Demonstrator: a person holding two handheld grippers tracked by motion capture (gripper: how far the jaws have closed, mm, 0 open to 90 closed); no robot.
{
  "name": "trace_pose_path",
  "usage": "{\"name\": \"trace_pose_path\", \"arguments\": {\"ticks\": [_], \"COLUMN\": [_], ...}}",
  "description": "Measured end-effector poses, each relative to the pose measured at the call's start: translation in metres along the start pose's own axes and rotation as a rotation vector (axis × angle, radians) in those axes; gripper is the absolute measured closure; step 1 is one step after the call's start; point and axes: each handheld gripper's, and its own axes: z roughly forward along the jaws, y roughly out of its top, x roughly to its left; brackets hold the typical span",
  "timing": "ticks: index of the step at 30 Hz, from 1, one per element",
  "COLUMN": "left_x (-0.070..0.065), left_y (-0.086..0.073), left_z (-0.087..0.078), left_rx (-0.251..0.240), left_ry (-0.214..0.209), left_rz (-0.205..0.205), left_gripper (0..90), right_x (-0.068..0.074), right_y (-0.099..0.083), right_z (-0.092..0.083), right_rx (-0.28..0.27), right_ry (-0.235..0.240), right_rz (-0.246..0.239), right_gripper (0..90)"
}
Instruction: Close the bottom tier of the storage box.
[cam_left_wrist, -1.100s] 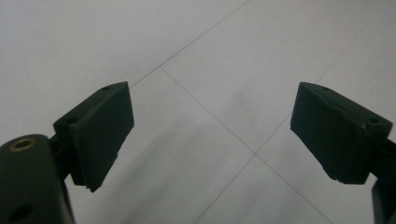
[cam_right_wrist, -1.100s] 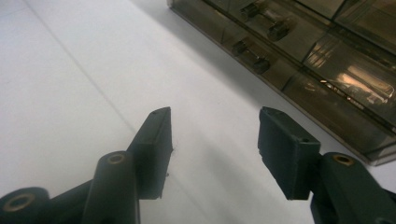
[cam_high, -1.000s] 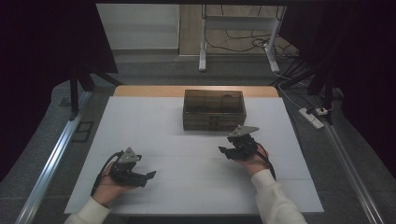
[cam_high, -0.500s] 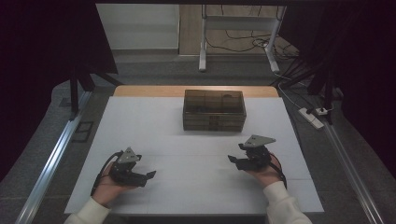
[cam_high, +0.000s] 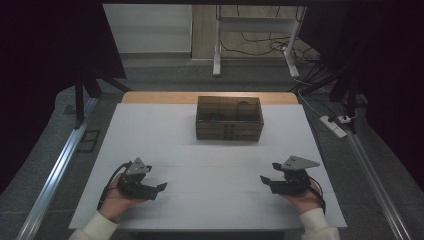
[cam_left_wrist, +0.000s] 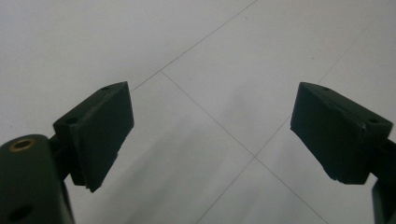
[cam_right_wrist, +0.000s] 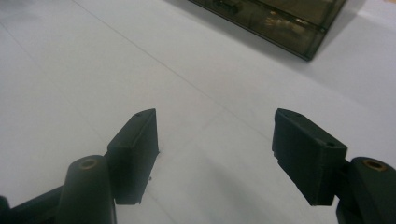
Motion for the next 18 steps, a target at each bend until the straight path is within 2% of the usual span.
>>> {"name": "trace_pose_path", "arguments": {"ticks": [7, 18], "left_x": [0.0, 0.0], "left_y": [0.0, 0.0], "left_z": [0.0, -0.001], "left_rx": [-0.013, -0.017], "left_ry": [0.009, 0.009], "left_rz": [-0.001, 0.001], "left_gripper": [12.6, 12.6], "right_x": [-0.004, -0.003], "right_y": [-0.014, -0.014], "right_z": [-0.012, -0.013], "right_rx": [-0.008, -0.014], "right_ry": [-0.01, -0.003], "right_rz": [0.022, 0.013], "right_gripper": [31.5, 31.5]}}
